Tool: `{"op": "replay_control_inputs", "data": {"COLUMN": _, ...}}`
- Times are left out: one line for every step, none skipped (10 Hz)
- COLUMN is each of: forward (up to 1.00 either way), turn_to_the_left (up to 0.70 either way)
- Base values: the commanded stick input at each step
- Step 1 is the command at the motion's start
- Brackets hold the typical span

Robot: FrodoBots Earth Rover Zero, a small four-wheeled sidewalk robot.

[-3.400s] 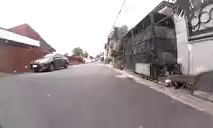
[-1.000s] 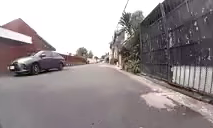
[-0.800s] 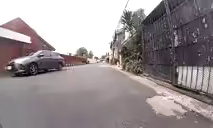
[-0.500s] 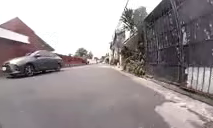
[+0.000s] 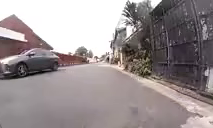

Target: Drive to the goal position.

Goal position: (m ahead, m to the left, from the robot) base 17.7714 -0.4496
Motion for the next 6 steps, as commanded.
{"op": "replay_control_inputs", "data": {"forward": 1.0, "turn_to_the_left": 0.0}}
{"op": "replay_control_inputs", "data": {"forward": 1.0, "turn_to_the_left": 0.0}}
{"op": "replay_control_inputs", "data": {"forward": 1.0, "turn_to_the_left": 0.0}}
{"op": "replay_control_inputs", "data": {"forward": 1.0, "turn_to_the_left": 0.0}}
{"op": "replay_control_inputs", "data": {"forward": 1.0, "turn_to_the_left": 0.0}}
{"op": "replay_control_inputs", "data": {"forward": 1.0, "turn_to_the_left": 0.0}}
